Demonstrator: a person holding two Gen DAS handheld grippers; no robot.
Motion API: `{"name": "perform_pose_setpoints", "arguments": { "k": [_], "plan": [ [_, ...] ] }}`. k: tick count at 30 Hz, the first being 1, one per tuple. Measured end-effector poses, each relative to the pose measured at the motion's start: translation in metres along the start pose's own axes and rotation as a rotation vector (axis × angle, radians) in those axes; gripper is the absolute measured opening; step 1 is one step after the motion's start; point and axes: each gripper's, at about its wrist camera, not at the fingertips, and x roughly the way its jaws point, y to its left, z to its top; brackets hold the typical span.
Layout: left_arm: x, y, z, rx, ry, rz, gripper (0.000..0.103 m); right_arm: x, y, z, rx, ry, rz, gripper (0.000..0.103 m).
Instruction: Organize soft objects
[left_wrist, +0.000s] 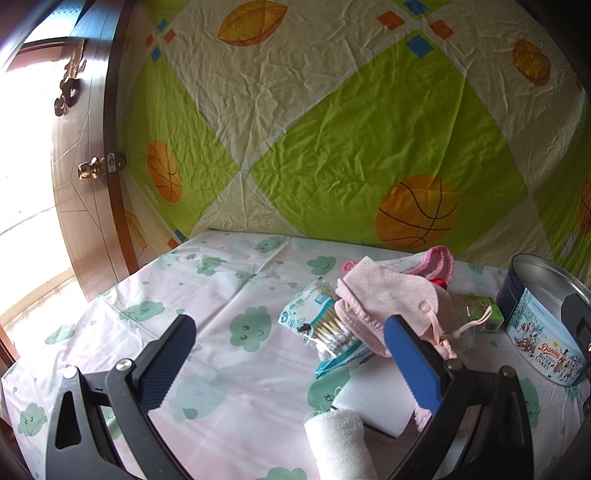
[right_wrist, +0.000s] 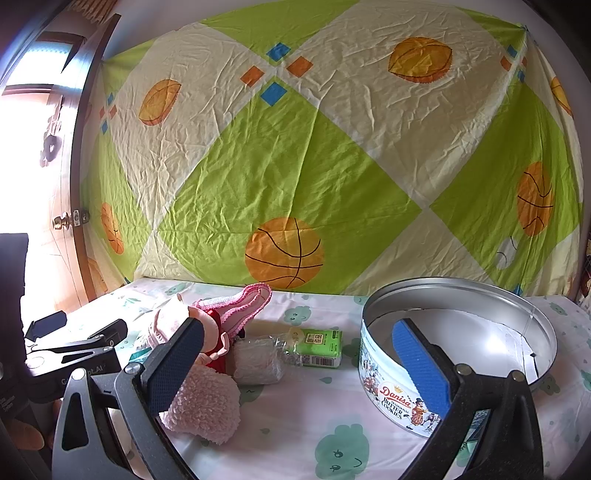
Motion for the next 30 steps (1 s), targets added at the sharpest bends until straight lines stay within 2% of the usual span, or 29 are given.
{"name": "perform_pose_setpoints", "arguments": {
  "k": [13, 18, 24, 27, 30],
  "plan": [
    [0.0, 0.001, -0.001, -0.001, 0.0, -0.002, 0.103, 0.002, 0.003, -0.002, -0.005, 0.007, 0.011, 0.103],
    [-0.003, 0.003, -0.004, 0.023, 0.008, 0.036, 0.103, 0.006, 0.006, -0.004, -0.02, 0.036, 0.05, 0.103],
    [-0.017, 0.035, -0.017, -0.011, 0.066, 0.083, 0.103, 0.026, 0.02, -0.008, -0.041, 0.157, 0.194, 0.103],
    [-0.021, 0.044, -0.025, 0.002, 0.129, 0.059, 0.103, 0.048, 0.035, -0.012, -0.048, 0.289, 0.3, 0.103],
    [-0.024, 0.044, -0.031, 0.018, 0.175, 0.051, 0.103, 0.066, 0.048, -0.02, -0.054, 0.393, 0.354, 0.102]
  ]
}}
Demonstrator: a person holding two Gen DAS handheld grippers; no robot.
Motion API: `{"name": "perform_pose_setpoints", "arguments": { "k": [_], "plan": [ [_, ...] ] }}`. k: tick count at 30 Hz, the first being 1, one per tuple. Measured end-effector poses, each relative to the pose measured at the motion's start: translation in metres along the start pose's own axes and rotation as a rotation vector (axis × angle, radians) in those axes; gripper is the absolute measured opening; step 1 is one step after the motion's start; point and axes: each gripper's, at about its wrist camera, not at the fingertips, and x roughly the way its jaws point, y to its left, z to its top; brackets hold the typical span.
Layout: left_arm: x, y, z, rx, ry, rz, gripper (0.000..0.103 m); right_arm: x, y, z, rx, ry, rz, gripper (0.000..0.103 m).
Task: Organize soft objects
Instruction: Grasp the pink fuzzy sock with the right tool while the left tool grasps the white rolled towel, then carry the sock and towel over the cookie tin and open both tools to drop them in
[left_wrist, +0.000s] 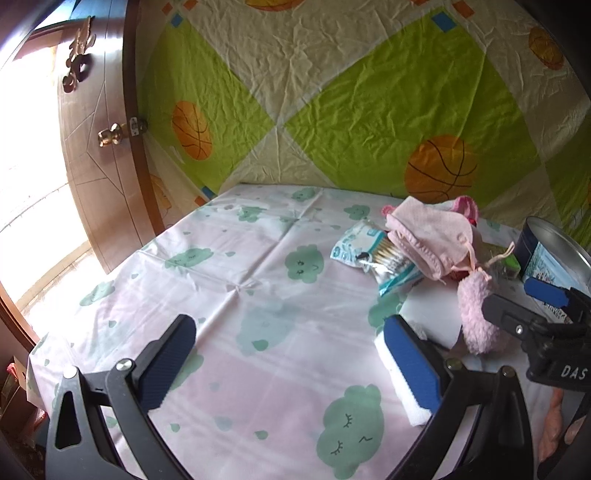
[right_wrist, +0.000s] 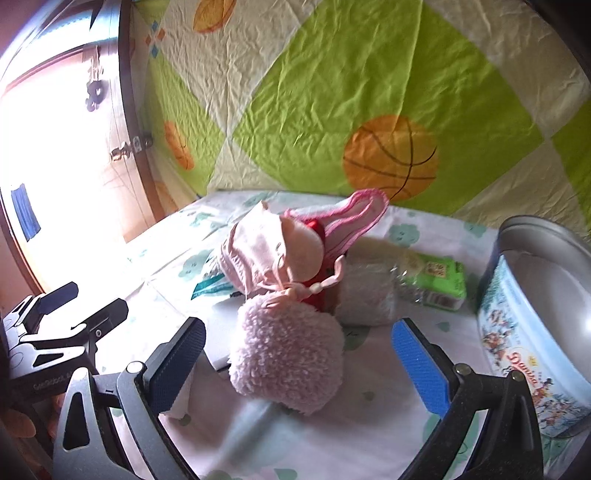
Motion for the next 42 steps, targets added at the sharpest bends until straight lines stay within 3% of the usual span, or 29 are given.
{"name": "perform_pose_setpoints", "arguments": {
  "k": [2, 4, 5, 6, 11, 14, 16, 18, 20, 22, 24, 27, 31, 35, 37, 42],
  "plan": [
    [0.001, -0.004, -0.002, 0.01, 0.029, -0.019, 0.103, 0.015, 0.002, -0.001, 0.0, 0.069, -0.003, 0.101],
    [0.002, -0.008, -0.004, 0.014, 0.047, -0.039, 0.103, 0.025, 0.0, -0.003, 0.016, 0.124, 0.025, 0.084],
    [0.002, -0.011, -0.004, 0.018, 0.055, -0.045, 0.103, 0.027, -0.002, -0.004, 0.028, 0.139, 0.043, 0.066],
    [0.003, -0.014, -0.005, 0.022, 0.066, -0.051, 0.103, 0.029, -0.004, -0.007, 0.039, 0.154, 0.06, 0.058],
    [0.007, -0.031, -0.007, 0.031, 0.128, -0.131, 0.103, 0.015, -0.005, -0.01, 0.026, 0.146, 0.066, 0.034],
    [0.014, -0.041, -0.006, 0.019, 0.169, -0.182, 0.103, -0.01, -0.018, -0.005, 0.08, 0.077, 0.075, 0.033],
    [0.023, -0.048, -0.007, 0.02, 0.207, -0.17, 0.1, -0.028, -0.027, 0.001, 0.091, 0.004, 0.049, 0.033],
    [0.033, -0.054, -0.009, 0.038, 0.254, -0.175, 0.084, -0.043, -0.034, 0.005, 0.092, -0.063, 0.018, 0.033],
    [0.041, -0.055, -0.011, 0.022, 0.299, -0.196, 0.075, -0.055, -0.039, 0.008, 0.101, -0.108, 0.021, 0.033],
    [0.039, -0.053, -0.011, 0.007, 0.284, -0.221, 0.062, -0.062, -0.042, 0.009, 0.097, -0.138, 0.017, 0.033],
    [0.037, -0.052, -0.011, -0.001, 0.277, -0.297, 0.036, -0.068, -0.041, 0.009, 0.084, -0.165, -0.007, 0.033],
    [0.033, -0.05, -0.011, -0.015, 0.267, -0.314, 0.033, -0.075, -0.042, 0.011, 0.073, -0.209, -0.043, 0.033],
    [0.012, -0.044, -0.006, -0.009, 0.161, -0.341, 0.03, -0.094, -0.048, 0.011, 0.072, -0.284, -0.07, 0.033],
    [-0.022, -0.046, 0.008, 0.032, -0.009, -0.399, 0.03, -0.121, -0.062, 0.014, 0.088, -0.394, -0.118, 0.033],
    [-0.036, -0.054, 0.013, 0.072, -0.076, -0.385, 0.03, -0.133, -0.072, 0.014, 0.091, -0.436, -0.173, 0.033],
    [-0.057, -0.073, 0.024, 0.106, -0.161, -0.465, 0.03, -0.154, -0.108, 0.011, 0.118, -0.498, -0.318, 0.033]
  ]
}}
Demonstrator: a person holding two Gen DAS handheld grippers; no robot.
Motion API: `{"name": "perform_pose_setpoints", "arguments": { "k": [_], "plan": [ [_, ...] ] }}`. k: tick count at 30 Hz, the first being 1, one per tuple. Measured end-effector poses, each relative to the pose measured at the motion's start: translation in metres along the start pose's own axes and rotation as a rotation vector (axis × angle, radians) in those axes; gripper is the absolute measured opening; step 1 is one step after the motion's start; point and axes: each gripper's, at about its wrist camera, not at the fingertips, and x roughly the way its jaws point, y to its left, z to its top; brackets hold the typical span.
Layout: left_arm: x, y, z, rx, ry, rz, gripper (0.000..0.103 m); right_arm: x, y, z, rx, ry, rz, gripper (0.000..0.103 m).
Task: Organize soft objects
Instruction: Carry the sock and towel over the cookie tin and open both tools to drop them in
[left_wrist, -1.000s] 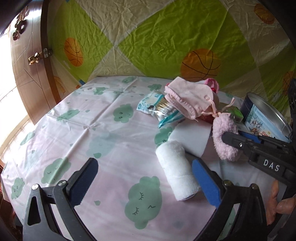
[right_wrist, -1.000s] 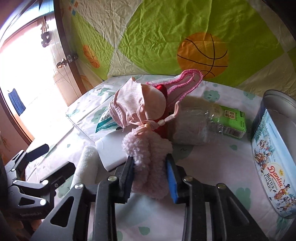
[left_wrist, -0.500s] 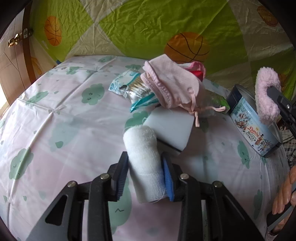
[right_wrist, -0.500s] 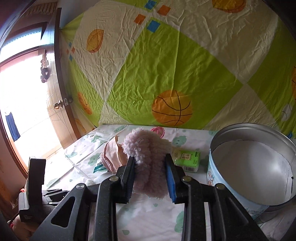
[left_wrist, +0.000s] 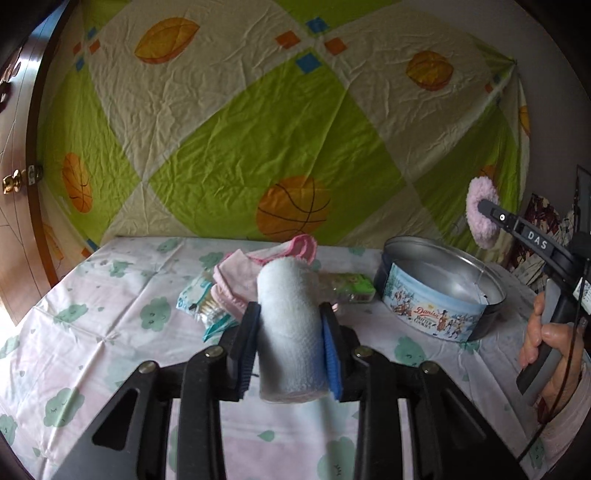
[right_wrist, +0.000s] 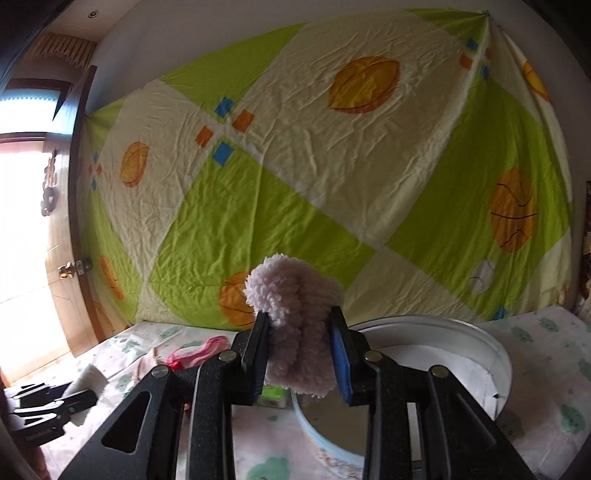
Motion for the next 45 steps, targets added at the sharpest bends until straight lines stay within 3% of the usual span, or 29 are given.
{"name": "perform_pose_setpoints", "arguments": {
  "k": [9, 13, 23, 29, 31, 32, 33, 36, 40, 42, 45],
  "plan": [
    [0.031, -0.068, 0.036, 0.049, -0.059, -0.173, 0.03, 0.008, -0.093, 0.004, 0.035, 0.044, -0.222, 0.033],
    [0.065, -0.105, 0.048, 0.046, -0.02, -0.265, 0.03, 0.023, -0.119, -0.002, 0.032, 0.099, -0.277, 0.033],
    [0.146, -0.185, 0.047, 0.088, 0.104, -0.331, 0.03, 0.048, -0.142, -0.016, 0.05, 0.209, -0.319, 0.033],
    [0.176, -0.191, 0.034, 0.071, 0.189, -0.305, 0.035, 0.062, -0.142, -0.027, 0.045, 0.277, -0.303, 0.035],
    [0.174, -0.19, 0.033, 0.082, 0.191, -0.283, 0.061, 0.066, -0.142, -0.03, 0.053, 0.303, -0.286, 0.052],
    [0.172, -0.187, 0.033, 0.08, 0.173, -0.267, 0.08, 0.068, -0.141, -0.031, 0.056, 0.309, -0.288, 0.063],
    [0.168, -0.183, 0.033, 0.078, 0.147, -0.245, 0.089, 0.068, -0.141, -0.032, 0.057, 0.308, -0.294, 0.068],
    [0.154, -0.171, 0.041, 0.079, 0.082, -0.197, 0.093, 0.062, -0.139, -0.03, 0.054, 0.273, -0.303, 0.069],
    [0.132, -0.137, 0.053, 0.019, -0.009, -0.076, 0.099, 0.037, -0.144, -0.018, 0.088, 0.127, -0.352, 0.069],
    [0.124, -0.12, 0.051, -0.005, -0.042, -0.024, 0.102, 0.025, -0.145, -0.013, 0.103, 0.061, -0.372, 0.081],
    [0.118, -0.101, 0.046, -0.009, -0.061, 0.034, 0.102, 0.014, -0.142, -0.01, 0.121, -0.007, -0.377, 0.083]
  ]
}}
